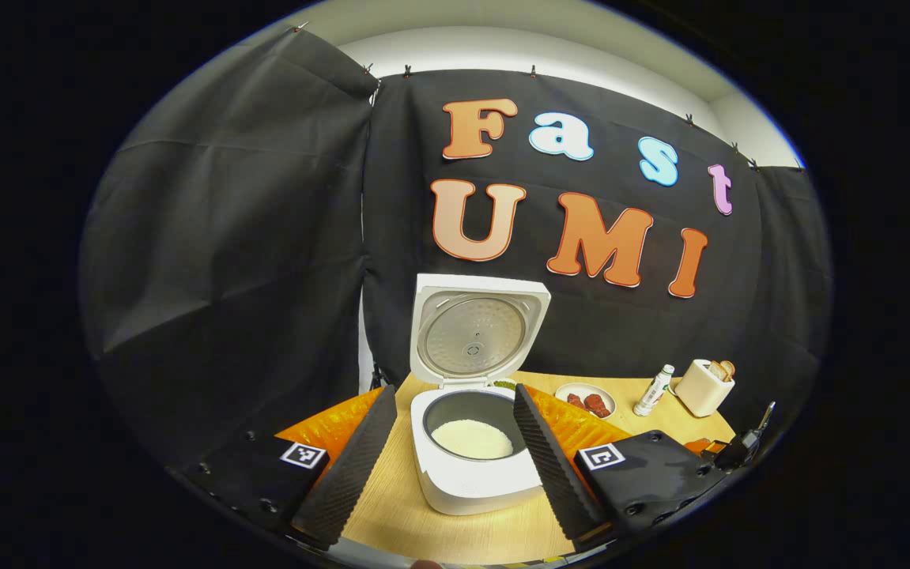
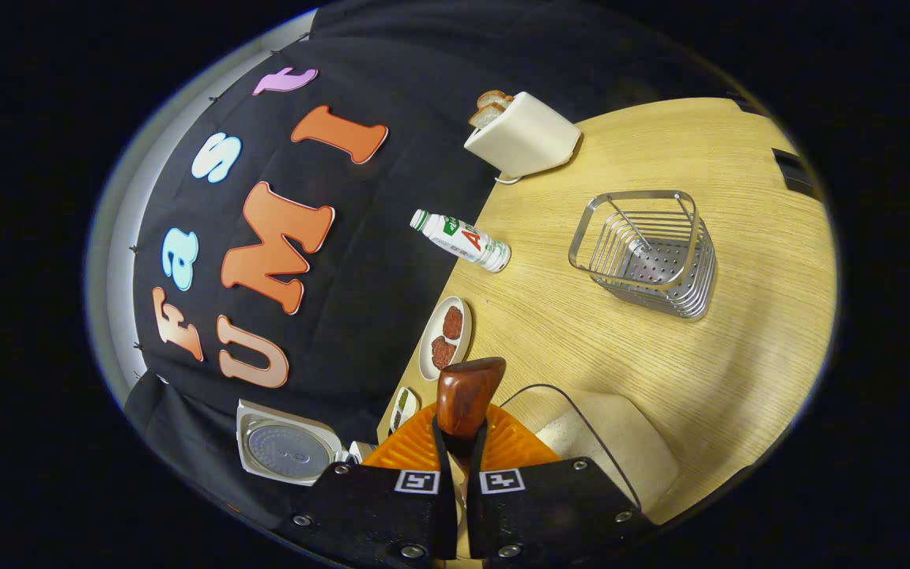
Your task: Close the left gripper, press the button to open the rice cooker; take a wooden spoon from the chopstick holder with the right hand, scoop a spoonful of rice and pour it into the rice cooker, then put the wooden spoon back into the chopstick holder.
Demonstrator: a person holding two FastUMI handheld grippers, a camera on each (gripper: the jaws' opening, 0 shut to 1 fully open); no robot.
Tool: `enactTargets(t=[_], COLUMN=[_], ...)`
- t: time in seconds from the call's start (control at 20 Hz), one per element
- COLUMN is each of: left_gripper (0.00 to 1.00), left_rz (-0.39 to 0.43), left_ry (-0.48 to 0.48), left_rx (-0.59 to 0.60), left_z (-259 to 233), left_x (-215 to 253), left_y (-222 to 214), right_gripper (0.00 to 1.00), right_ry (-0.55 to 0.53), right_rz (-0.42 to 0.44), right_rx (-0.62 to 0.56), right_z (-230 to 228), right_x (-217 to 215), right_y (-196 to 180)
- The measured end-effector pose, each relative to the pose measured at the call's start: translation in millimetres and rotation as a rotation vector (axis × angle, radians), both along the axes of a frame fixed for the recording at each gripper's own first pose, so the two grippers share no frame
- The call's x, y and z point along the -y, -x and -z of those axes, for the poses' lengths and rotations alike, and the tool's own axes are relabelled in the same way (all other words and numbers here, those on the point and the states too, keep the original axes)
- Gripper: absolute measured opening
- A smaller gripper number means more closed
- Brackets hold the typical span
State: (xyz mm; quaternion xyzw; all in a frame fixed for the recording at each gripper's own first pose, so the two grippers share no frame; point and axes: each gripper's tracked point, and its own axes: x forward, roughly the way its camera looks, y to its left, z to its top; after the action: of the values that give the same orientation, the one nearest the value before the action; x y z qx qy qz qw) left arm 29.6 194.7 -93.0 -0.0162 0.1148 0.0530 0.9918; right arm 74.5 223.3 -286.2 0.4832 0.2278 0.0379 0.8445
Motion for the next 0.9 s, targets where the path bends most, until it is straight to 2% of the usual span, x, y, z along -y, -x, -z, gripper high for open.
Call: enactTargets(t=[0.4,0.7,0.9], left_gripper=[1.0,1.0,1.0], left_rz=[0.014,0.009,0.001], left_ry=[-0.03,-0.03,-0.011], left_rx=[-0.001,0.0,0.002], left_z=[-0.4,-0.8,-0.5], left_x=[2.1,-5.6,-13.5], left_y=[8.9,17.7,22.9], right_gripper=[0.05,0.05,0.05], right_ry=[-0.035,-0.05,-0.078], right_rz=[0.021,0.028,0.001], right_rx=[-0.023,0.026,0.06], right_z=[-15.1,-65.8,-104.0], right_x=[1.9,-6.4,-30.4], right_y=[5.0,-1.3,-8.4])
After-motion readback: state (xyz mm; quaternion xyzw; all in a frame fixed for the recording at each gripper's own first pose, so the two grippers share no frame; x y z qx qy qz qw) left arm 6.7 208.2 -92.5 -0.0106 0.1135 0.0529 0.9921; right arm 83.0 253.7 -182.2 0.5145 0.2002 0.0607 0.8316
